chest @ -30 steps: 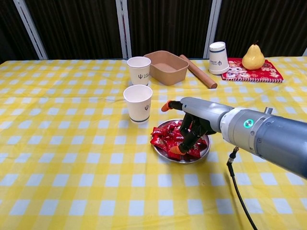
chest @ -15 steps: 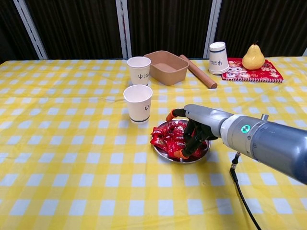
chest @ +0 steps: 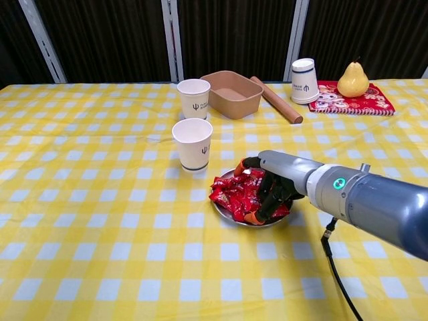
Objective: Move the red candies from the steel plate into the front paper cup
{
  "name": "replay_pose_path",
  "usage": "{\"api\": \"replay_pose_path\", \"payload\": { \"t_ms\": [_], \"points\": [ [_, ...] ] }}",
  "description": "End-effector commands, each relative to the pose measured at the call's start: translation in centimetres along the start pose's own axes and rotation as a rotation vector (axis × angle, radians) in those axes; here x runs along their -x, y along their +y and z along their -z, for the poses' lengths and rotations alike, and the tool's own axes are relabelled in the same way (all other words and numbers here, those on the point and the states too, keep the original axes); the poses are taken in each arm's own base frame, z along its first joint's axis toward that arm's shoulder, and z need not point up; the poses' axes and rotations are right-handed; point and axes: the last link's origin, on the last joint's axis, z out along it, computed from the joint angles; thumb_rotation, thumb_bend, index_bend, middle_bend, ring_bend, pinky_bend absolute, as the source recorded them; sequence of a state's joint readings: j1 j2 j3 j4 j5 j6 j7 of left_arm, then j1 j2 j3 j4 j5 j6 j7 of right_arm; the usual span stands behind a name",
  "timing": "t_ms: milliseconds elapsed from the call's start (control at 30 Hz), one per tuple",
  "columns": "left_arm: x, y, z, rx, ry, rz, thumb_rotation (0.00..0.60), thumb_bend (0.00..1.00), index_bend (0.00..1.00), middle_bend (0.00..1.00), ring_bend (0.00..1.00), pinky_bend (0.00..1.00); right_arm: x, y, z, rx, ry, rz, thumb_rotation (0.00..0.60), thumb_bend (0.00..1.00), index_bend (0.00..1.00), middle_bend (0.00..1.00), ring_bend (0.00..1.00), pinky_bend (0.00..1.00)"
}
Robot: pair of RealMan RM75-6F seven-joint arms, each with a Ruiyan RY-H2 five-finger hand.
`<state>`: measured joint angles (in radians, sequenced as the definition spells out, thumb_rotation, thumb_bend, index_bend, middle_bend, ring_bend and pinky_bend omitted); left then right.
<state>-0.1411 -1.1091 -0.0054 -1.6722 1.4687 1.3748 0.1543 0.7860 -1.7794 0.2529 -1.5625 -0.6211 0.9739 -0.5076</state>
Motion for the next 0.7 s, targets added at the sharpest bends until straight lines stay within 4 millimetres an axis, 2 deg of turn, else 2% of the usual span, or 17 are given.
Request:
{"api": "replay_pose_path", "payload": {
  "t_ms": [33,100,200,367,700],
  "points": [
    [0.00,-0.01,-0.01,-0.001,-0.001,0.001,0.600,0.00,0.00,0.00,0.00,0.00,0.10,-0.07,-0.17,0.002,-0.002,-0.002,0.600,0.31,0.20,0.87,1.00,0.95],
    [0.01,-0.02,-0.02,-0.002,-0.002,0.003,0.600,0.00,0.00,0.00,0.00,0.00,0.17,-0.06,-0.29,0.004,-0.003,-0.001,0.600,0.31,0.22,0.87,1.00,0.95],
    [0.01,-0.01,-0.03,-0.001,-0.003,0.003,0.600,0.00,0.00,0.00,0.00,0.00,0.20,0.04,-0.47,0.009,-0.001,-0.001,0.600,0.32,0.31,0.87,1.00,0.95],
    [0.01,-0.02,-0.05,-0.001,-0.005,0.007,0.600,0.00,0.00,0.00,0.00,0.00,0.30,0.24,-0.61,0.016,-0.002,-0.008,0.600,0.43,0.48,0.87,1.00,0.95],
    [-0.01,0.00,-0.03,-0.001,-0.006,0.006,0.600,0.00,0.00,0.00,0.00,0.00,0.27,0.41,-0.63,0.021,-0.001,-0.022,0.600,0.56,0.61,0.87,1.00,0.95]
  ]
}}
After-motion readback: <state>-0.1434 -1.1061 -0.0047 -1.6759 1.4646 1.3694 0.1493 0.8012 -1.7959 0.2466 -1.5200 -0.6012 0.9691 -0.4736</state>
